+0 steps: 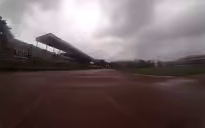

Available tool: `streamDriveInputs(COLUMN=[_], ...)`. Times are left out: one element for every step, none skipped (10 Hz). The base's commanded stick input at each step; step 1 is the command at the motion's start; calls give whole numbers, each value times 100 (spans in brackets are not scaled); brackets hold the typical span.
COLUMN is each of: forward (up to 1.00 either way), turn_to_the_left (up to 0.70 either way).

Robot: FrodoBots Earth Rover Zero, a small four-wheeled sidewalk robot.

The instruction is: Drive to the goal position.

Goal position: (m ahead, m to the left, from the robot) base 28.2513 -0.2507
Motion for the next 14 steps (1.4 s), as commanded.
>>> streamDriveInputs(forward=[50, 50, 50, 50, 50, 50, 50, 50, 50, 50, 50, 50, 50, 50], turn_to_the_left=[0, 0, 0, 0, 0, 0, 0, 0, 0, 0, 0, 0, 0, 0])
